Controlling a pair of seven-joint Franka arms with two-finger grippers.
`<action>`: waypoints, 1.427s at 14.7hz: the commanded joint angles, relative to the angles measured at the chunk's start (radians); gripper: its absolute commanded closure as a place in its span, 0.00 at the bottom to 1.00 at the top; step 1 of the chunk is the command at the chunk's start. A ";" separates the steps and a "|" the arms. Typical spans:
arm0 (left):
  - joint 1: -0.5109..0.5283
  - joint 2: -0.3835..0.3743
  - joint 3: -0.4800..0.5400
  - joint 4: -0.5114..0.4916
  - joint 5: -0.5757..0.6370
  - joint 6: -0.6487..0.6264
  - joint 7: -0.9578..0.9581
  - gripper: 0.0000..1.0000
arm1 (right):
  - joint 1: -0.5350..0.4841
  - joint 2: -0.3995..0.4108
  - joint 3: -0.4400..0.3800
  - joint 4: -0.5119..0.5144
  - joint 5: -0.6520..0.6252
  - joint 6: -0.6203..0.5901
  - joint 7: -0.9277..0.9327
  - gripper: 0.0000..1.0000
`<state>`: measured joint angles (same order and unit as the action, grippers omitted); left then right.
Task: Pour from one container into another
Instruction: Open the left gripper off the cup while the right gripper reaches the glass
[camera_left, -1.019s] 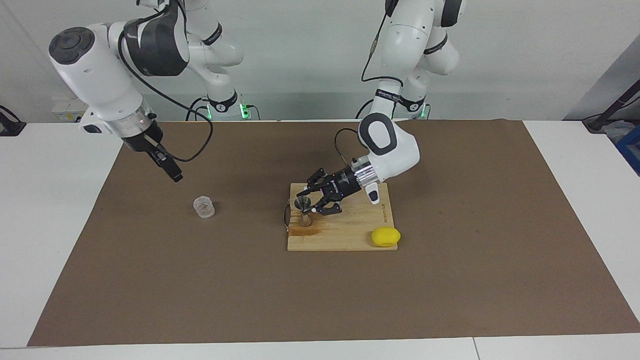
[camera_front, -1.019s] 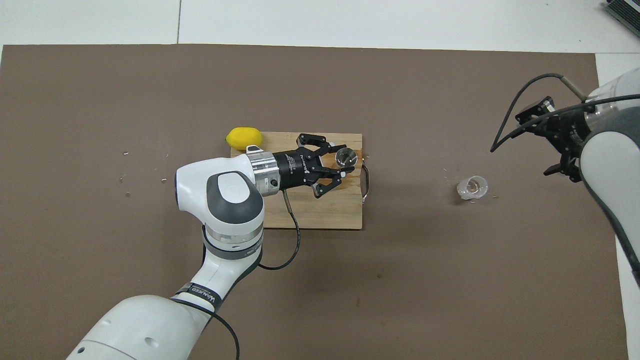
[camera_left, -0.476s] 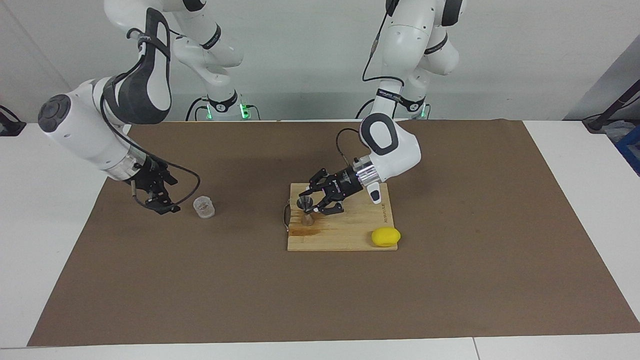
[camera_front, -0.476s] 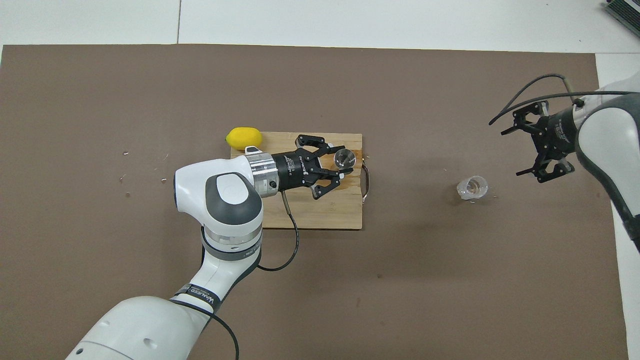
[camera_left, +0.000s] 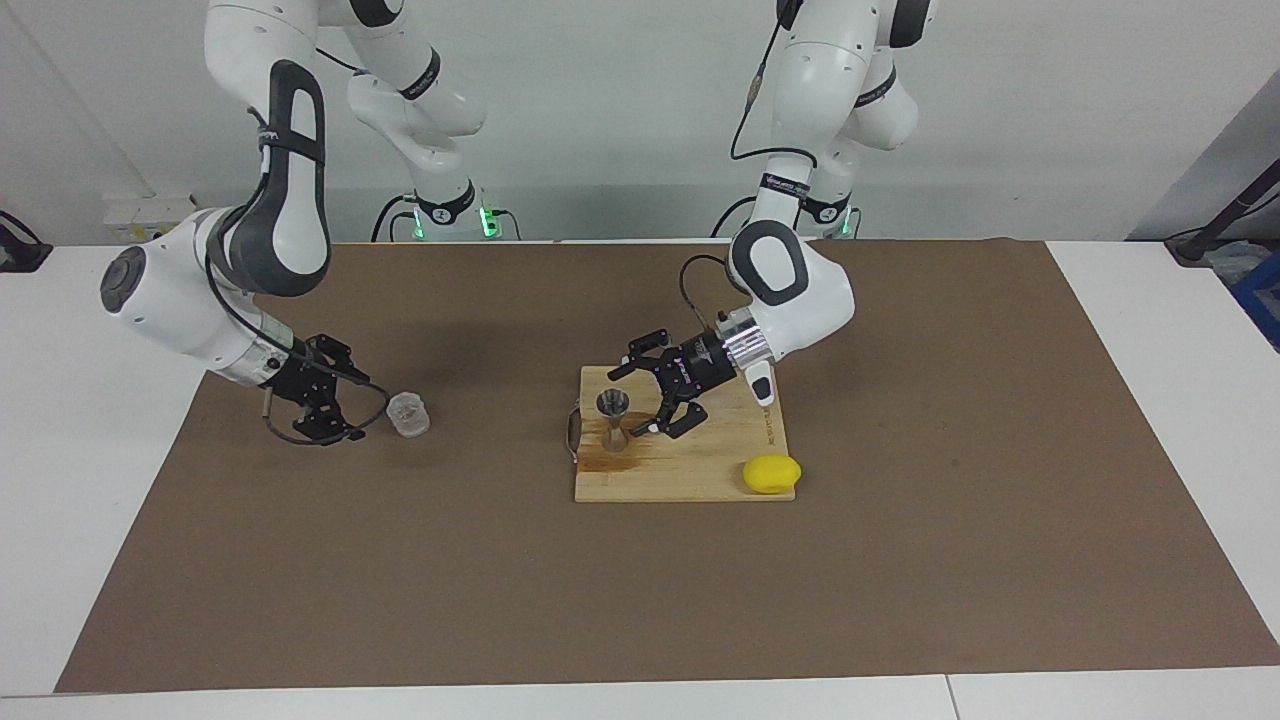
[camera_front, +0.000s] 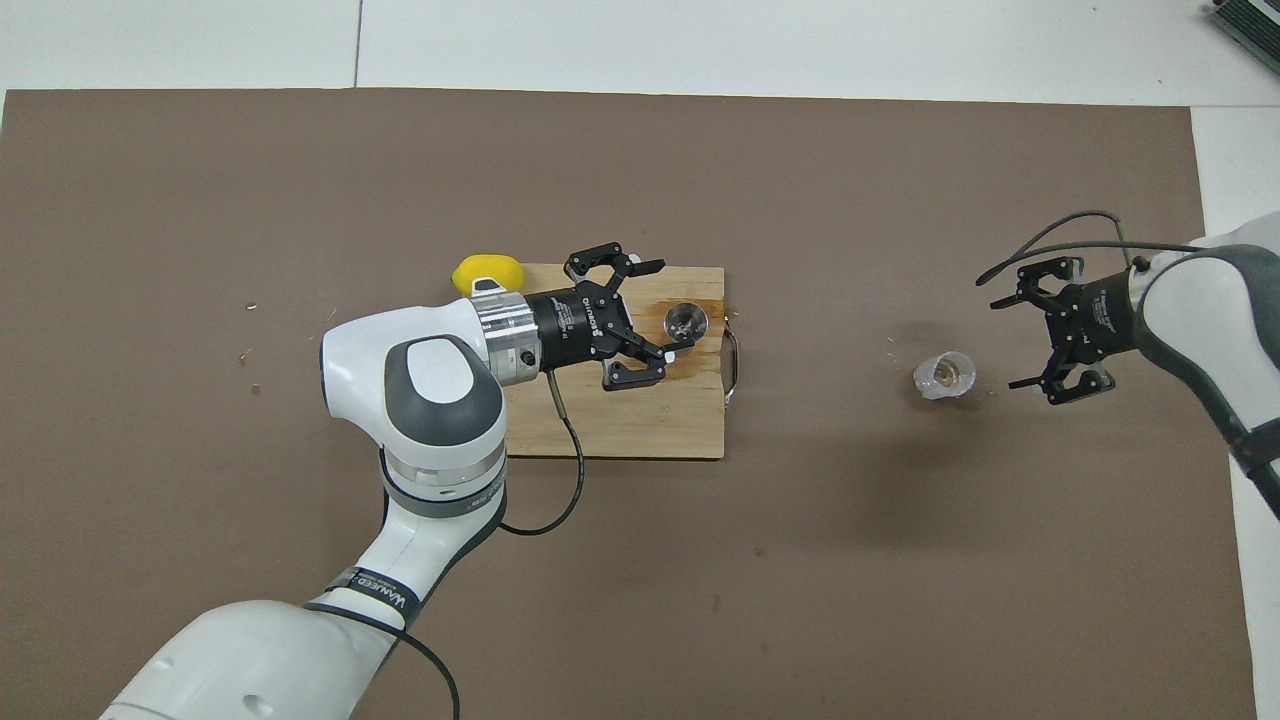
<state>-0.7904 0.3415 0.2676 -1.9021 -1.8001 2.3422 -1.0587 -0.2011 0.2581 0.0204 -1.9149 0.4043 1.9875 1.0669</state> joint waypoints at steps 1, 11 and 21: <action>0.005 -0.093 -0.001 -0.037 0.082 -0.008 -0.012 0.00 | -0.038 -0.004 0.009 -0.076 0.089 0.051 -0.141 0.00; 0.209 -0.185 0.008 0.041 0.914 -0.244 -0.060 0.00 | -0.104 0.116 0.010 -0.079 0.295 0.013 -0.349 0.00; 0.344 -0.187 0.007 0.141 1.495 -0.225 0.084 0.00 | -0.083 0.124 0.013 -0.122 0.381 0.013 -0.366 0.00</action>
<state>-0.4707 0.1581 0.2838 -1.7754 -0.3754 2.1246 -1.0549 -0.2802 0.3922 0.0304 -2.0179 0.7507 2.0043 0.7360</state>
